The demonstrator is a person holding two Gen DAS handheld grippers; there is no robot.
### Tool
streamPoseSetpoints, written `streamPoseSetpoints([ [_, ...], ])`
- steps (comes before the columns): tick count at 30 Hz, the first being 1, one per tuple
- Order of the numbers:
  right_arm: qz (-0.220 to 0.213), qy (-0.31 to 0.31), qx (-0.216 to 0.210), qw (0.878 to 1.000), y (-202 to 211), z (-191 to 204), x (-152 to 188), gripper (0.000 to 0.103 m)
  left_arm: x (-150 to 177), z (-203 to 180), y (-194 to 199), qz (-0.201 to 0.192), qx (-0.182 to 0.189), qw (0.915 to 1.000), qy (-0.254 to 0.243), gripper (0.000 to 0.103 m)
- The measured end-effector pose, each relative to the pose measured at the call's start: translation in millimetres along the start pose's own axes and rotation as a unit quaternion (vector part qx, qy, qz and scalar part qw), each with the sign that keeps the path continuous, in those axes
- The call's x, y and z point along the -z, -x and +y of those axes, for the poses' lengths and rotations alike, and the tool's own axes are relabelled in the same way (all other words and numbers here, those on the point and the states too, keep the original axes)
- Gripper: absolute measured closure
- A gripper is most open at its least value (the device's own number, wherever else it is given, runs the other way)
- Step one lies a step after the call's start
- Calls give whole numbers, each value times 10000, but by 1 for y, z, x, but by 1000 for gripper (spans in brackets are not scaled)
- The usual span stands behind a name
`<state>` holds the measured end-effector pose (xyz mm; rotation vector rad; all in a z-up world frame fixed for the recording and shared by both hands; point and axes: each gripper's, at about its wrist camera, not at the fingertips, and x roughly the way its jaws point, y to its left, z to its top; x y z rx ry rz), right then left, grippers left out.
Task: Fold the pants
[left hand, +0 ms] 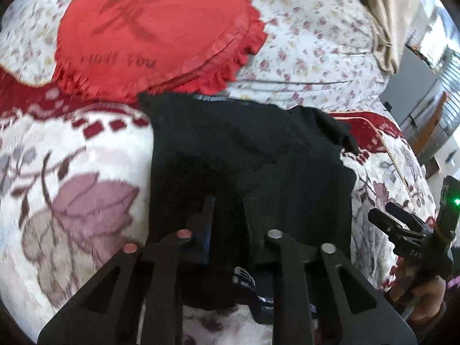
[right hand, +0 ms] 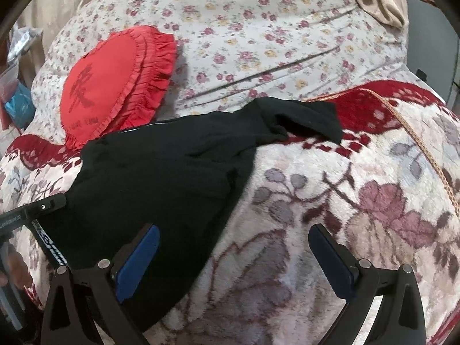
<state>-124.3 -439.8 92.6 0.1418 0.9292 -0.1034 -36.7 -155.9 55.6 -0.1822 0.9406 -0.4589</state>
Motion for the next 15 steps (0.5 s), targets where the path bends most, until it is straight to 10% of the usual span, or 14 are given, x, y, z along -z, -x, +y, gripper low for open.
streamPoseSetpoints([
  [4, 24, -132, -33, 9999, 2, -6, 0, 0, -16, 26, 37, -516, 173, 9980, 308, 97],
  [9, 12, -186, -131, 9997, 2, -6, -6, 0, -26, 82, 98, -1310, -668, 9877, 522, 102],
  [15, 49, -471, -138, 9988, -18, -12, -20, 22, -11, 121, 95, -741, -563, 9925, 794, 102],
])
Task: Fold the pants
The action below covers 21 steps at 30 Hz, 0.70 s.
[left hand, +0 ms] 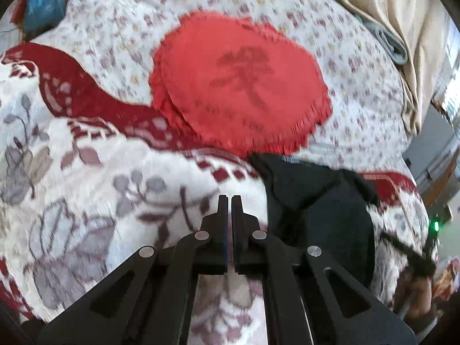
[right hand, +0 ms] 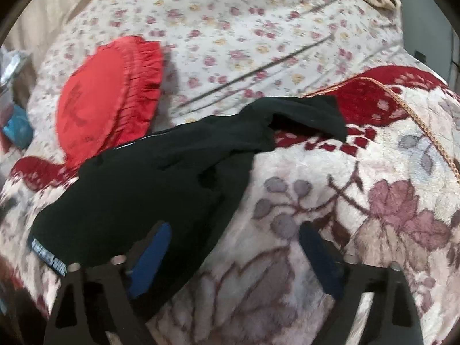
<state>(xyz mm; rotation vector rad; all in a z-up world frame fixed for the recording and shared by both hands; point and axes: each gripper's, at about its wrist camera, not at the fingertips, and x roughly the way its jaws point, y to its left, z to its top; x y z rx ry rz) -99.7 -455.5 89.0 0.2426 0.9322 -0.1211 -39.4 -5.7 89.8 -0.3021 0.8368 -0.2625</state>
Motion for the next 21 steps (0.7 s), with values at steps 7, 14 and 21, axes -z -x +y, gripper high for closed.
streamPoseSetpoints([
  [7, 102, -125, 71, 9998, -21, -14, -23, 26, 33, -30, -9, 657, 697, 9953, 150, 62],
  [14, 144, -383, -231, 9989, -26, -22, -20, 26, 54, -49, -12, 933, 1304, 9850, 644, 24],
  [21, 175, -438, -249, 9986, -37, -24, -24, 26, 59, -58, -43, 1257, 1360, 9762, 1131, 24],
])
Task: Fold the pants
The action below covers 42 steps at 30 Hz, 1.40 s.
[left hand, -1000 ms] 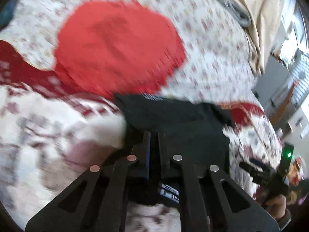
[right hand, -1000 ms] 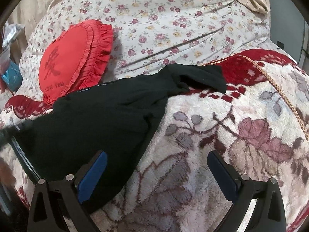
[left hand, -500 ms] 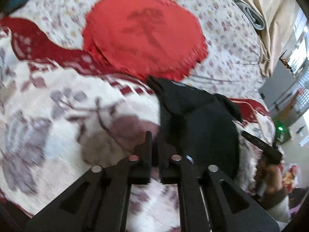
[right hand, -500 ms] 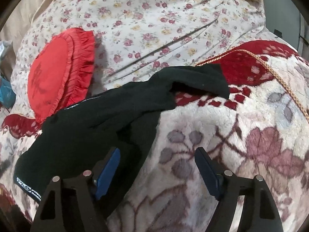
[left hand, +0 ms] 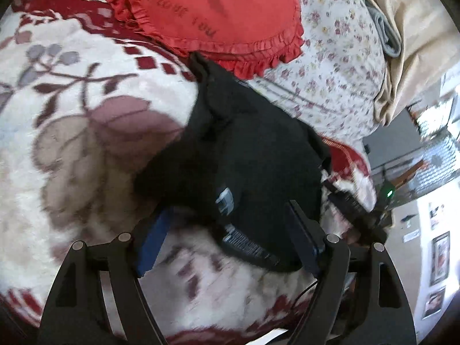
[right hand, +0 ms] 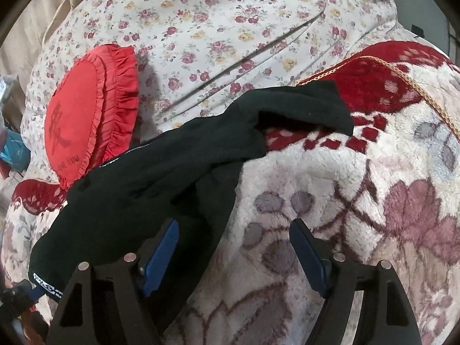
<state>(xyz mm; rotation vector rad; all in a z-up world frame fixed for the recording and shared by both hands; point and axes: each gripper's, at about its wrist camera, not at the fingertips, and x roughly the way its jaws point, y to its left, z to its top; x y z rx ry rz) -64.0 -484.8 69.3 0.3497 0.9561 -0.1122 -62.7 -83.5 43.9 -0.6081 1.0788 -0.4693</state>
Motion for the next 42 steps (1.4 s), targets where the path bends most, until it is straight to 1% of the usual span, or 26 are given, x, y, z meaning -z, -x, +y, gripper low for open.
streamPoseSetpoints([
  [2, -3, 19, 83, 10000, -4, -1, -4, 26, -10, -6, -6, -71, 147, 9998, 68, 24],
  [3, -2, 30, 121, 9999, -7, -2, -6, 31, -15, -9, -9, -147, 259, 9995, 50, 24],
  [4, 2, 35, 111, 9999, -9, -3, -8, 40, -20, -12, -12, -225, 279, 9994, 26, 25],
  [5, 20, 40, 68, 10000, -13, -2, -11, 44, -24, -13, -14, -273, 253, 9993, 17, 29],
  [6, 59, 61, 64, 9999, -17, 0, -13, 52, -30, -15, -17, -322, 227, 9992, 5, 49],
  [7, 105, 82, 77, 9999, -21, 1, -15, 59, -35, -18, -18, -363, 221, 9991, -67, 76],
  [8, 178, 111, 40, 9998, -29, 3, -18, 62, -39, -20, -19, -422, 188, 9988, -159, 86],
  [9, 200, 144, -10, 9997, -34, 5, -19, 69, -43, -22, -19, -497, 168, 9983, -238, 87],
  [10, 206, 218, -74, 9995, -38, 9, -19, 85, -46, -23, -20, -576, 151, 9978, -291, 89],
  [12, 181, 435, -63, 9989, -45, 18, -18, 97, -52, -19, -18, -636, 131, 9977, -197, 91],
  [13, 104, 451, -103, 9989, -41, 20, -18, 99, -54, -15, -13, -691, 181, 9974, -112, 93],
  [17, -407, 250, -324, 9983, 9, 11, -17, 100, -58, -6, 25, -1105, 246, 9935, -135, 93],
  [22, -969, -115, 98, 9952, 96, -23, 8, 100, -32, 3, 58, -1134, 47, 9931, -290, 93],
  [23, -951, -190, 169, 9951, 105, -30, 14, 100, -18, 8, 56, -1007, -71, 9944, -319, 93],
  [25, -665, -301, 313, 9968, 111, -44, 35, 100, 3, 15, 42, -645, -344, 9963, -448, 93],
  [28, 109, -252, 779, 9966, 91, -59, 60, 98, 28, 22, 22, -98, -920, 9935, -666, 92],
  [29, 416, -316, 827, 9952, 84, -65, 66, 98, 32, 24, 22, -1, -1021, 9923, -697, 91],
  [30, 506, -456, 816, 9943, 84, -72, 70, 98, 35, 27, 30, -71, -1020, 9922, -714, 87],
  [32, 303, -654, 803, 9942, 97, -80, 71, 90, 34, 30, 49, -263, -998, 9920, -723, 80],
  [33, 163, -652, 911, 9936, 105, -80, 70, 81, 33, 32, 58, -340, -1049, 9912, -729, 74],
  [35, -177, -441, 1104, 9928, 123, -69, 61, 78, 26, 34, 77, -574, -1259, 9873, -779, 72],
  [36, -272, -336, 1008, 9940, 127, -62, 55, 74, 22, 35, 83, -669, -1339, 9853, -821, 71],
  [38, -396, -155, 541, 9976, 131, -41, 46, 65, 10, 36, 94, -802, -1432, 9823, -908, 69],
  [39, -432, -54, 198, 9989, 130, -26, 42, 57, 6, 37, 96, -826, -1432, 9820, -913, 62],
  [40, -442, 26, -63, 9990, 127, -15, 39, 54, 1, 39, 96, -842, -1396, 9828, -872, 52],
  [42, -380, 216, -768, 9961, 114, 17, 32, 54, -4, 40, 91, -835, -1275, 9854, -761, 47],
])
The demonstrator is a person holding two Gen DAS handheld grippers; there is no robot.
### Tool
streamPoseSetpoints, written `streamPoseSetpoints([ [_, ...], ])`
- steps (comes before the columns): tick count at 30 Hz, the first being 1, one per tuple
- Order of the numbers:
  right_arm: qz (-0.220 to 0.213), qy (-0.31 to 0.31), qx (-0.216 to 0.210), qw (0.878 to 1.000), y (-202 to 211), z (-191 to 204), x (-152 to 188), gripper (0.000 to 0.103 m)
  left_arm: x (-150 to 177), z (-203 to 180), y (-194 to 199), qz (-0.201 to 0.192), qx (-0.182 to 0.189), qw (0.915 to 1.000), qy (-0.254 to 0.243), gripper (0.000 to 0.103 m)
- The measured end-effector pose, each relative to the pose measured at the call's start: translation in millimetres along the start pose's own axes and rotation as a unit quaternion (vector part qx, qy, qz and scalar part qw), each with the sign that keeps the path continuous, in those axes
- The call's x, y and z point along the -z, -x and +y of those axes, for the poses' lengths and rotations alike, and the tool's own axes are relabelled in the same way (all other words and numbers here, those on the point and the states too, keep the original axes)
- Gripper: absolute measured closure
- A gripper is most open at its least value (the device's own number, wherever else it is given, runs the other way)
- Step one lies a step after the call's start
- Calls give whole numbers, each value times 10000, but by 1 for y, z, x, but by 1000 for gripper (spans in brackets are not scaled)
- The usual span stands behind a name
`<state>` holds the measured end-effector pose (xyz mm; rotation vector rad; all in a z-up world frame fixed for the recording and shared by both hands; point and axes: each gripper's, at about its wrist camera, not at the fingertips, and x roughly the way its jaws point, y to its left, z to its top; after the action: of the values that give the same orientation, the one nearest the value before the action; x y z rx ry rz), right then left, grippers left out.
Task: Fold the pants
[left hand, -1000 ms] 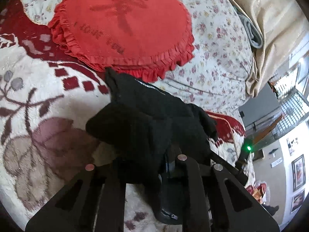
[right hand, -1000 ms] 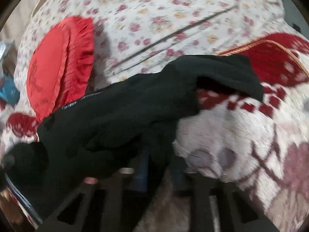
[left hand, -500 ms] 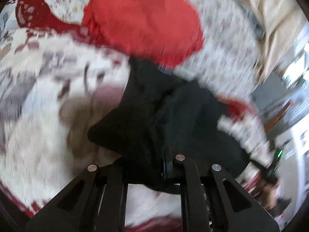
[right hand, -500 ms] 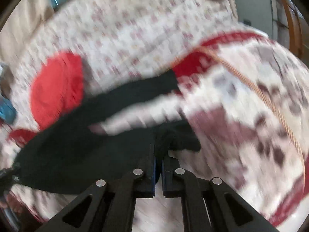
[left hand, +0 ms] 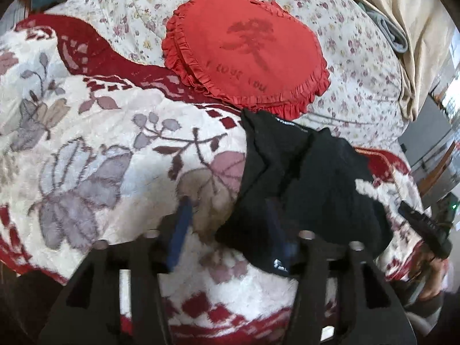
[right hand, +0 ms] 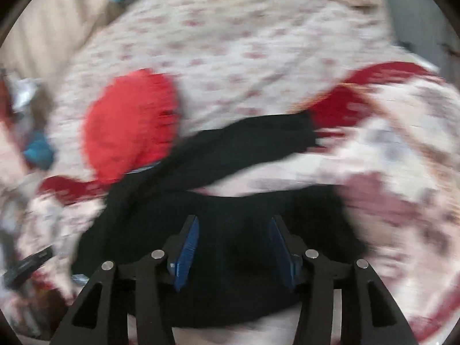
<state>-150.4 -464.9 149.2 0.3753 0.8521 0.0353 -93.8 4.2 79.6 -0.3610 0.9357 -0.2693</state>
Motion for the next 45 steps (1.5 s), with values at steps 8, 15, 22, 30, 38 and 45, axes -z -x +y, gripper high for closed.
streamPoseSetpoints([
  [8, 716, 1252, -1261, 9815, -90, 131, 7, 54, 1, -14, -30, 226, 19, 9997, -76, 47],
  [15, 915, 1983, -1496, 9643, -156, 226, -22, 54, 9, -18, -41, 286, -199, 9991, -237, 47],
  [22, 1673, 2062, -896, 9599, -255, 272, -14, 54, 12, -5, -41, 304, -252, 9991, -149, 47],
  [30, 1663, 2477, -665, 9521, -281, 276, -9, 77, 4, 7, -36, 162, -365, 9992, -85, 47],
  [38, 1474, 2220, -1205, 9563, -279, 303, -36, 81, -4, 14, -35, 130, -488, 9987, -29, 47],
  [45, 1689, 2037, -1466, 9531, -303, 309, -23, 57, -10, 12, -34, 77, -545, 9985, -32, 47],
])
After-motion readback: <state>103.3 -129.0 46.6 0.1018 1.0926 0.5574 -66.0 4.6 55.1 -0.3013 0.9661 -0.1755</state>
